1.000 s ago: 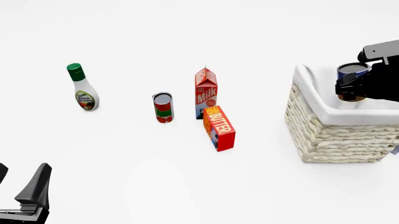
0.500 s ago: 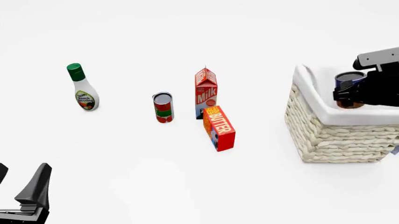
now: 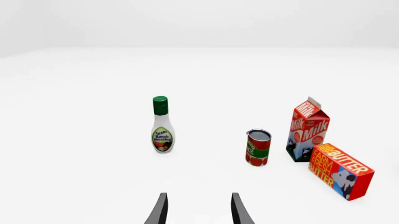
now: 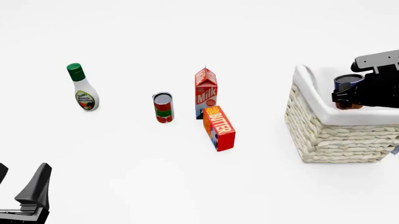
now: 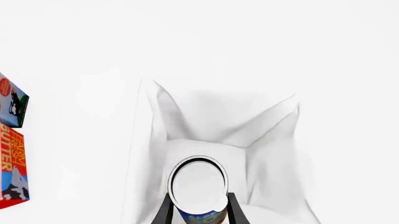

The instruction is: Pick the alphabet soup and place it in the basket.

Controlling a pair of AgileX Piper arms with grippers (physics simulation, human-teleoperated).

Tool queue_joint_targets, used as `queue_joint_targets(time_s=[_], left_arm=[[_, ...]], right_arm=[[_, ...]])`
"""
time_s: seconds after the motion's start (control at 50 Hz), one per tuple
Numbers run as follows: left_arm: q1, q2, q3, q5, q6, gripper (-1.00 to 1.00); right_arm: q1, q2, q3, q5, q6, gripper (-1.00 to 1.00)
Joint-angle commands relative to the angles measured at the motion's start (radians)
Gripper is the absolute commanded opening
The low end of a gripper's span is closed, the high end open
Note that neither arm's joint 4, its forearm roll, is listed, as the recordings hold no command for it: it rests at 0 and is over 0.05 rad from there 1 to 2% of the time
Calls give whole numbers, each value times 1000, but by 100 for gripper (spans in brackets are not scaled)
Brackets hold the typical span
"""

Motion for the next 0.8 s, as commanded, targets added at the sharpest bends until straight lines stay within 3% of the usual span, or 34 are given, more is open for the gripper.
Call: queue_joint_targets(time_s=[0.02,0.48,0.8], left_arm=[[0,0,0,0,0,100],[0,0,0,0,0,100],[0,0,0,0,0,100]], right_arm=[[-1,8,-14,-6,21,100],[1,-8,-40,15,27,100],[36,-161,-61,76,34,100]])
